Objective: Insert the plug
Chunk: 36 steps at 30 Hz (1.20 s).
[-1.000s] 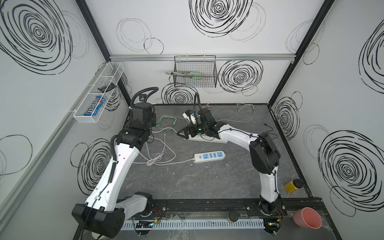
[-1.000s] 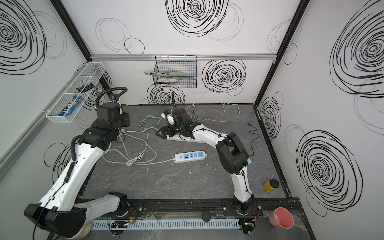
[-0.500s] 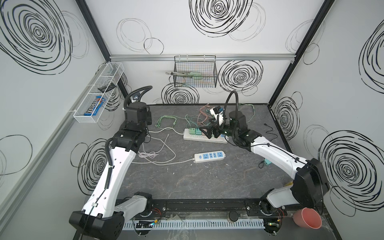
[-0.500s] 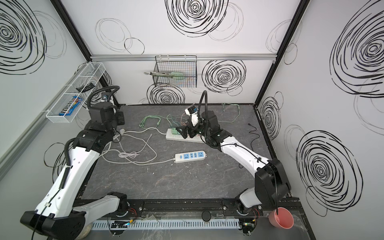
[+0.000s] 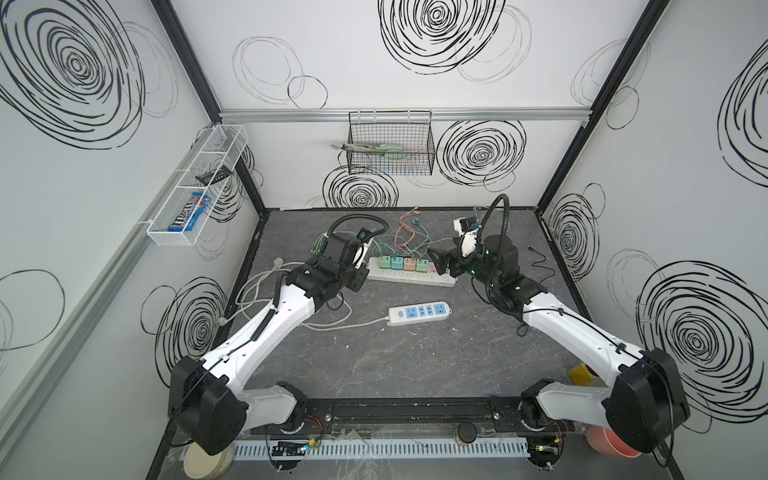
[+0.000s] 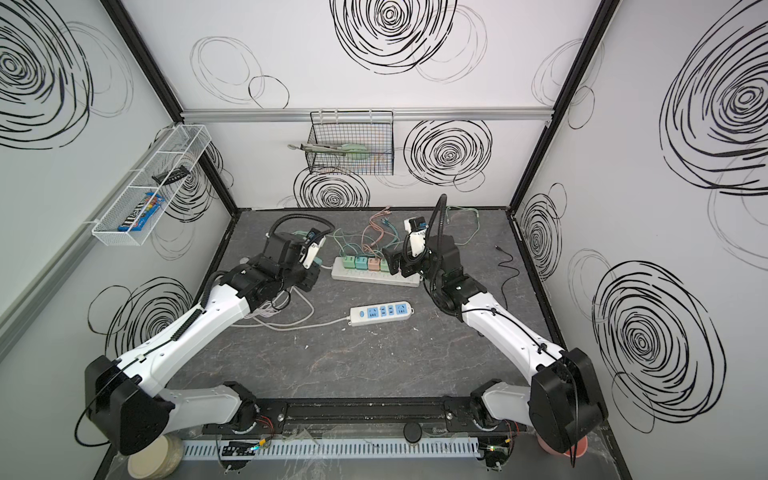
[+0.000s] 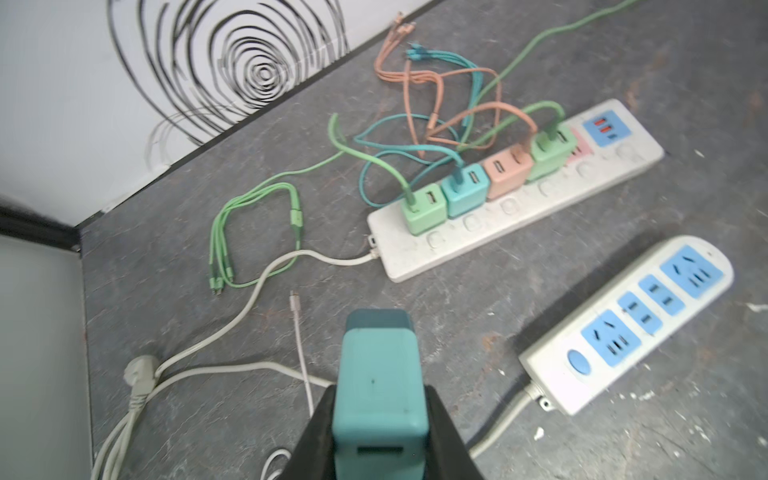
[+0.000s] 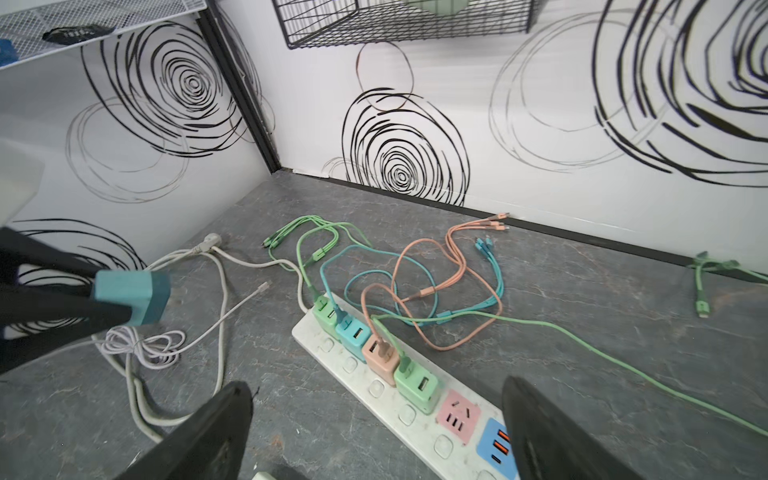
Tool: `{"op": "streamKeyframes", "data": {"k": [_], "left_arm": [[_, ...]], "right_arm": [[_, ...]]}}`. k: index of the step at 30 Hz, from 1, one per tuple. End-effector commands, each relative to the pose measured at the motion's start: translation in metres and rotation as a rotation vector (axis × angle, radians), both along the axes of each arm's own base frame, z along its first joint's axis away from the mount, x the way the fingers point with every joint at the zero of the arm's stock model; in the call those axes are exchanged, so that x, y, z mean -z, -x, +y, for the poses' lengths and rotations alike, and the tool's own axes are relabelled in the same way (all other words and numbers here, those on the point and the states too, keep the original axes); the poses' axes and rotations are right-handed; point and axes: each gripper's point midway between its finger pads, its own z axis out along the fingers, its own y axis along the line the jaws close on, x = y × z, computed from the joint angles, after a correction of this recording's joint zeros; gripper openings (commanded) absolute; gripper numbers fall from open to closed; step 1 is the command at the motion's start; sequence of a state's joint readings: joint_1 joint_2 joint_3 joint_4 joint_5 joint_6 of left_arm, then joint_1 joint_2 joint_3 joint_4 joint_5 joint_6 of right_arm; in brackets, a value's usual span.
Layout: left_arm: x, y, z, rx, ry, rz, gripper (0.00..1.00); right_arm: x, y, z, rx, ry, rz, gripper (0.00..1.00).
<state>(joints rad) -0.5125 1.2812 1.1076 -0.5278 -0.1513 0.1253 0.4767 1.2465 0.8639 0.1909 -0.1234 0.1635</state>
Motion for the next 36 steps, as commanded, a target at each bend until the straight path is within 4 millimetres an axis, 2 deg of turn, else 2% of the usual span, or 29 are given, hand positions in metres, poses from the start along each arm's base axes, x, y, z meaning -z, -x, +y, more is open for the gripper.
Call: {"op": "streamKeyframes", "data": {"k": [1,6,11,18,23,28,32,36], "left_arm": [[0.007,0.011,-0.034,0.176,-0.032,-0.009,0.0],[0.031,0.032,-0.069,0.347,-0.112,0.067,0.0],[0.048,0.05,-0.095,0.503,-0.166,0.109,0.0],[0.066,0.063,-0.113,0.637,-0.231,0.162,0.0],[0.077,0.066,-0.123,0.702,-0.292,0.207,0.0],[0.081,0.065,-0.129,0.751,-0.341,0.245,0.0],[0.09,0.069,-0.134,0.807,-0.382,0.302,0.0],[0.101,0.068,-0.135,0.837,-0.486,0.329,0.0]], "right_arm": [[-0.002,-0.002,-0.016,0.054,-0.043,0.01,0.97],[0.0,0.003,-0.022,0.039,-0.045,0.017,0.97],[0.001,0.007,-0.024,0.037,-0.033,0.009,0.97],[0.005,0.006,-0.034,0.08,-0.022,0.009,0.97],[0.005,0.006,-0.041,0.098,-0.03,0.034,0.97],[0.008,0.003,-0.071,0.183,-0.111,0.092,0.97],[0.023,0.001,-0.106,0.262,-0.199,0.161,0.97],[0.034,0.004,-0.123,0.267,-0.286,0.214,0.97]]}}
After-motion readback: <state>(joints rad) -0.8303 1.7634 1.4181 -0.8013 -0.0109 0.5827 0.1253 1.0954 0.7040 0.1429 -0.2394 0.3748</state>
